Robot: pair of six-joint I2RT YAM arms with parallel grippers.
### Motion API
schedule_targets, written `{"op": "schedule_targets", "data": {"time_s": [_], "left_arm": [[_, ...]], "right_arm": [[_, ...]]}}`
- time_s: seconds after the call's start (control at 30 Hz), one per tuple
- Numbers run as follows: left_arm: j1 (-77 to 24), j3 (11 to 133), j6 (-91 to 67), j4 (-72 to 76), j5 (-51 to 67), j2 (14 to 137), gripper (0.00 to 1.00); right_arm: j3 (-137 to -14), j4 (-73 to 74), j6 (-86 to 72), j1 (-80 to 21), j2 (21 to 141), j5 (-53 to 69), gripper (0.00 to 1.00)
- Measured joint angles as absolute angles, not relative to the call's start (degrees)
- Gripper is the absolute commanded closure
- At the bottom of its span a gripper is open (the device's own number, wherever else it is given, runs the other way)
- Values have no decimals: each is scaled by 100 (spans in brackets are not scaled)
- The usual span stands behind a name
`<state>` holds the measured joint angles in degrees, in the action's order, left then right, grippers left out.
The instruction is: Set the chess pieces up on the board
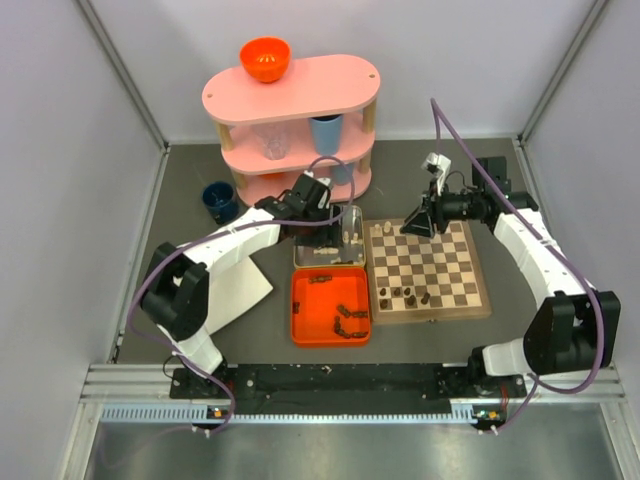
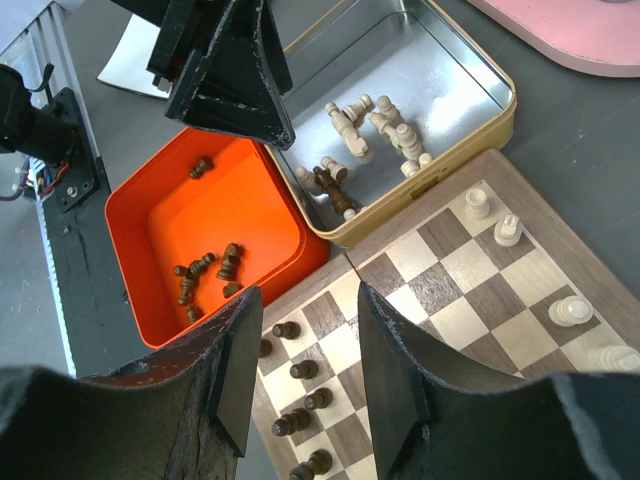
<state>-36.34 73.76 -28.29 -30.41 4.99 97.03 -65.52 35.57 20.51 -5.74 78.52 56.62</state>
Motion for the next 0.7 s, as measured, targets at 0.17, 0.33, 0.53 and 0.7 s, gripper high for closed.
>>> {"op": "schedule_targets", "data": {"time_s": [0.17,0.33,0.53,0.7], "left_arm": [[-3634,7548,-2751,-3000,685,9793,36],[-3632,7795,-2038,-3015,886,10092,41],[-3607,8390,-790,-3428,895,10541,58],[-3524,8978,-161,-3743,945,10930,67]], "right_arm": [[-6552,3564,2141,-574,8040,5739,57],[-6552,3612,2252,-574,8154,5747,57],[-6552,3660,2340,-574,8162,5734,57],[-6552,3704,2405,-574,8162,5688,57]]}}
